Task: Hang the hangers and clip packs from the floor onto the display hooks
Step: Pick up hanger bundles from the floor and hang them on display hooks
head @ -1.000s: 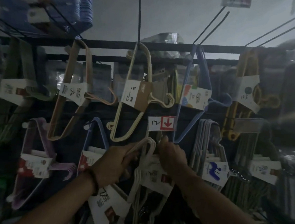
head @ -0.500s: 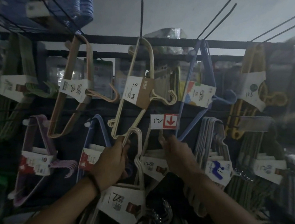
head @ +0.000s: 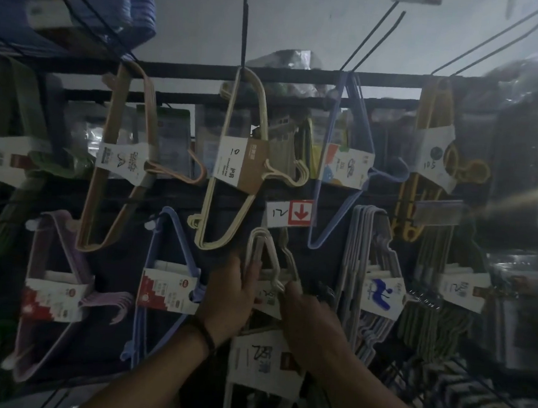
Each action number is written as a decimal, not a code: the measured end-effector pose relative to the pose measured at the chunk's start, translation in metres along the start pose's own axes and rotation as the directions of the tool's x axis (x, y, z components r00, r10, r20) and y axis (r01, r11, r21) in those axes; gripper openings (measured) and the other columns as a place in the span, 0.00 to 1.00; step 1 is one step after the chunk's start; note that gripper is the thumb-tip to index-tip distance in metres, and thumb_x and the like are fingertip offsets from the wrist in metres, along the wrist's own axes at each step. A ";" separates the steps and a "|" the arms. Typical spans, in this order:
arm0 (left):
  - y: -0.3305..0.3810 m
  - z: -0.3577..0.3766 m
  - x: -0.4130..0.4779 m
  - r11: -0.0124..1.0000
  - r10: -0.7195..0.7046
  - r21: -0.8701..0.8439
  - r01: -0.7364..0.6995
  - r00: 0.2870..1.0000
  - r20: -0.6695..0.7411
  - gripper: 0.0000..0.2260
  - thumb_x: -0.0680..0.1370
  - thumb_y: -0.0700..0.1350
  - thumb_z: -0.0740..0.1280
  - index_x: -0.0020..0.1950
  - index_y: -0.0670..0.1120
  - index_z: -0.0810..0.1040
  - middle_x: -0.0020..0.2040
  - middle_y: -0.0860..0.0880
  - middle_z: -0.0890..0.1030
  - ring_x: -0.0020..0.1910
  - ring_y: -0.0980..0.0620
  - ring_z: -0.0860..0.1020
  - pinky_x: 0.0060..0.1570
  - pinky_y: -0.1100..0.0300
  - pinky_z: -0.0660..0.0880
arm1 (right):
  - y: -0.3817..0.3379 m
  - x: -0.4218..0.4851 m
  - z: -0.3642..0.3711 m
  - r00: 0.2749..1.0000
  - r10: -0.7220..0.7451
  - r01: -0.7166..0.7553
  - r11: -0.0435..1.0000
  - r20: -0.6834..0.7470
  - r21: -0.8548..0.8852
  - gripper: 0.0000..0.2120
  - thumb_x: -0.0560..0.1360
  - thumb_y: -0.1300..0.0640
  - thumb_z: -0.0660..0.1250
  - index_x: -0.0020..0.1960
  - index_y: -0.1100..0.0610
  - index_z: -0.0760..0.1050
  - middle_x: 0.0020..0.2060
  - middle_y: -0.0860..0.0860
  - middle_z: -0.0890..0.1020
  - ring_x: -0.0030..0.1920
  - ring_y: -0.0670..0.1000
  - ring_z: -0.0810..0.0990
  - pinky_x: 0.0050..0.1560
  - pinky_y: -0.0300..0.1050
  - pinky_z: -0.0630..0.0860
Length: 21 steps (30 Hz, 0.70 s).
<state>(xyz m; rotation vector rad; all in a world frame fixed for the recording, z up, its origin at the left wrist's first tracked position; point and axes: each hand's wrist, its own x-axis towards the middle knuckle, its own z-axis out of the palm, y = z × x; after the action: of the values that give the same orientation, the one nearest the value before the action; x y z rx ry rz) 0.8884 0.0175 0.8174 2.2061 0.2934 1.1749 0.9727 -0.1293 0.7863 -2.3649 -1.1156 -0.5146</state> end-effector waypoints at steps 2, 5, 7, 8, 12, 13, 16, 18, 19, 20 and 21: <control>0.000 -0.006 -0.007 0.994 0.073 0.081 -0.069 0.996 -0.049 0.23 0.83 0.61 0.61 0.75 0.53 0.69 0.60 0.62 0.79 0.51 0.75 0.77 0.47 0.80 0.71 | 0.006 0.003 -0.005 0.999 -0.009 0.007 0.998 -0.032 -0.070 0.06 0.84 0.49 0.61 0.57 0.48 0.65 0.41 0.51 0.81 0.37 0.52 0.83 0.39 0.54 0.85; -0.010 -0.015 -0.027 0.908 0.348 0.269 -0.320 0.936 -0.060 0.28 0.84 0.56 0.64 0.82 0.52 0.61 0.78 0.55 0.66 0.74 0.62 0.68 0.68 0.64 0.72 | 0.016 0.006 -0.016 0.998 -0.018 0.008 0.989 -0.064 -0.147 0.08 0.84 0.49 0.59 0.59 0.50 0.64 0.44 0.50 0.82 0.40 0.54 0.83 0.42 0.54 0.84; -0.021 -0.017 -0.040 0.802 0.493 0.383 -0.459 0.870 0.009 0.29 0.84 0.56 0.63 0.83 0.49 0.61 0.81 0.51 0.62 0.80 0.54 0.63 0.70 0.55 0.74 | 0.020 0.004 -0.023 0.999 -0.026 0.017 0.983 -0.045 -0.185 0.13 0.84 0.47 0.59 0.64 0.50 0.61 0.48 0.50 0.82 0.44 0.54 0.83 0.45 0.55 0.84; -0.027 -0.017 -0.044 0.764 0.529 0.410 -0.498 0.848 0.046 0.29 0.84 0.57 0.62 0.83 0.49 0.60 0.83 0.51 0.60 0.81 0.54 0.60 0.72 0.54 0.72 | 0.021 0.002 -0.026 0.998 -0.038 0.028 0.979 -0.045 -0.202 0.16 0.84 0.46 0.60 0.66 0.50 0.59 0.50 0.50 0.82 0.44 0.54 0.84 0.46 0.55 0.84; -0.038 -0.017 -0.044 0.649 0.640 0.448 -0.615 0.760 0.116 0.32 0.86 0.57 0.60 0.85 0.47 0.54 0.86 0.50 0.54 0.84 0.48 0.56 0.81 0.59 0.56 | 0.026 -0.007 -0.032 0.984 -0.070 0.027 0.967 -0.163 -0.254 0.23 0.81 0.47 0.63 0.69 0.50 0.56 0.54 0.48 0.81 0.41 0.54 0.85 0.38 0.53 0.82; -0.037 -0.016 -0.040 0.632 0.652 0.458 -0.625 0.748 0.120 0.32 0.86 0.57 0.60 0.85 0.46 0.53 0.86 0.49 0.53 0.84 0.47 0.57 0.81 0.60 0.54 | 0.028 -0.007 -0.032 0.979 -0.062 0.012 0.968 -0.195 -0.250 0.24 0.80 0.47 0.64 0.70 0.51 0.56 0.54 0.48 0.82 0.39 0.54 0.85 0.36 0.52 0.81; -0.032 -0.012 -0.031 0.612 0.661 0.478 -0.630 0.739 0.128 0.32 0.86 0.57 0.60 0.85 0.46 0.54 0.86 0.49 0.54 0.84 0.47 0.57 0.81 0.61 0.53 | 0.034 -0.003 -0.030 0.967 -0.035 -0.026 0.972 -0.254 -0.232 0.24 0.79 0.49 0.66 0.67 0.52 0.57 0.50 0.49 0.82 0.35 0.54 0.84 0.31 0.49 0.79; -0.031 -0.009 -0.029 0.595 0.657 0.495 -0.633 0.738 0.155 0.32 0.86 0.57 0.60 0.85 0.46 0.53 0.86 0.50 0.54 0.84 0.48 0.56 0.81 0.61 0.52 | 0.039 0.003 -0.023 0.977 -0.023 -0.041 0.955 -0.210 -0.295 0.30 0.80 0.49 0.66 0.72 0.55 0.53 0.57 0.50 0.81 0.40 0.54 0.85 0.33 0.49 0.79; -0.033 -0.007 -0.029 0.585 0.650 0.505 -0.634 0.740 0.175 0.32 0.86 0.57 0.60 0.86 0.46 0.52 0.86 0.50 0.53 0.84 0.48 0.55 0.81 0.62 0.51 | 0.041 0.006 -0.020 0.983 -0.010 -0.048 0.949 -0.183 -0.312 0.34 0.79 0.50 0.67 0.76 0.56 0.51 0.60 0.50 0.79 0.42 0.54 0.85 0.36 0.50 0.80; -0.035 -0.005 -0.029 0.581 0.638 0.516 -0.630 0.745 0.192 0.33 0.86 0.56 0.61 0.86 0.46 0.51 0.86 0.50 0.52 0.84 0.48 0.54 0.81 0.62 0.49 | 0.042 0.010 -0.018 0.988 0.006 -0.053 0.951 -0.153 -0.304 0.36 0.79 0.50 0.68 0.78 0.56 0.50 0.63 0.51 0.78 0.44 0.54 0.85 0.38 0.51 0.81; -0.037 -0.004 -0.028 0.581 0.624 0.526 -0.621 0.755 0.203 0.34 0.85 0.56 0.63 0.86 0.46 0.50 0.86 0.50 0.52 0.84 0.49 0.54 0.81 0.63 0.48 | 0.042 0.014 -0.015 0.992 0.018 -0.051 0.962 -0.122 -0.270 0.37 0.79 0.50 0.68 0.78 0.55 0.49 0.63 0.51 0.78 0.45 0.55 0.85 0.40 0.53 0.82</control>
<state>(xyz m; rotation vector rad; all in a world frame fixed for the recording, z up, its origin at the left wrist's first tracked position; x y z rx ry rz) 0.8722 0.0353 0.7780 2.9832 -0.2113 1.6165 1.0125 -0.1525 0.7956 -2.5417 -1.0022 -0.8323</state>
